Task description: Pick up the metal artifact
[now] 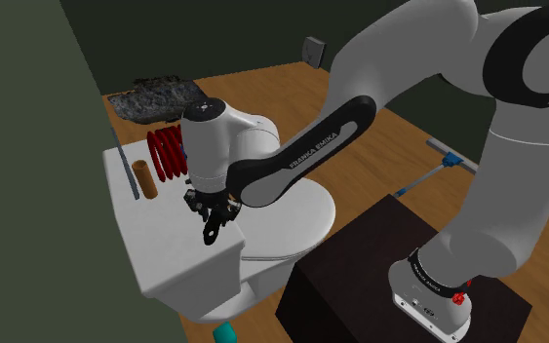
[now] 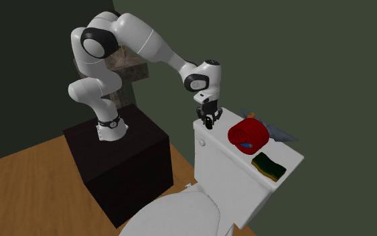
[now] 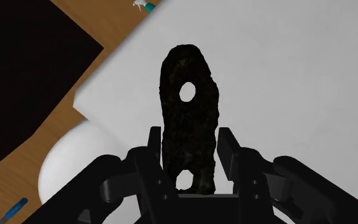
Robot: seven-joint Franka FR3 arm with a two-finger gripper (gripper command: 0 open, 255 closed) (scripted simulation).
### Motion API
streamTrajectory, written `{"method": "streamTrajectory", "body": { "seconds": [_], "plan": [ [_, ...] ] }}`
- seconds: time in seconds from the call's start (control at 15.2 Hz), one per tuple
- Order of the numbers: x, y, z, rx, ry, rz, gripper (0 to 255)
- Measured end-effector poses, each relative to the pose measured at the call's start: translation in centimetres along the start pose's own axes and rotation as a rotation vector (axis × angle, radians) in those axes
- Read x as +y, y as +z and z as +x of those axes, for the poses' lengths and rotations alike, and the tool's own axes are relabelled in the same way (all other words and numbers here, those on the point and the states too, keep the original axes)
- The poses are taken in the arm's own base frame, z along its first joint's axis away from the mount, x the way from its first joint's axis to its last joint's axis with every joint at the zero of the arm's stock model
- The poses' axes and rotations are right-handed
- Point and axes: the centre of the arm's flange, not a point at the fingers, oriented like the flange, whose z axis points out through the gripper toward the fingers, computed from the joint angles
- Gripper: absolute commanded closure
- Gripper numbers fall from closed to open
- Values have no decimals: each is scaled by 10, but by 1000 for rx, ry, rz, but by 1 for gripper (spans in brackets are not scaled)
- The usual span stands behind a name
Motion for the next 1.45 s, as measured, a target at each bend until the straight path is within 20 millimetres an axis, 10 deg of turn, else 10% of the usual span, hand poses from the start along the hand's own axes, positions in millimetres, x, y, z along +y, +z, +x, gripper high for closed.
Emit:
{"method": "streamTrajectory", "body": {
  "seconds": [0.46,1.45],
  "plan": [
    [0,-2,0,0,0,0,255],
    [-2,-76,0,0,0,0,255]
  ]
}}
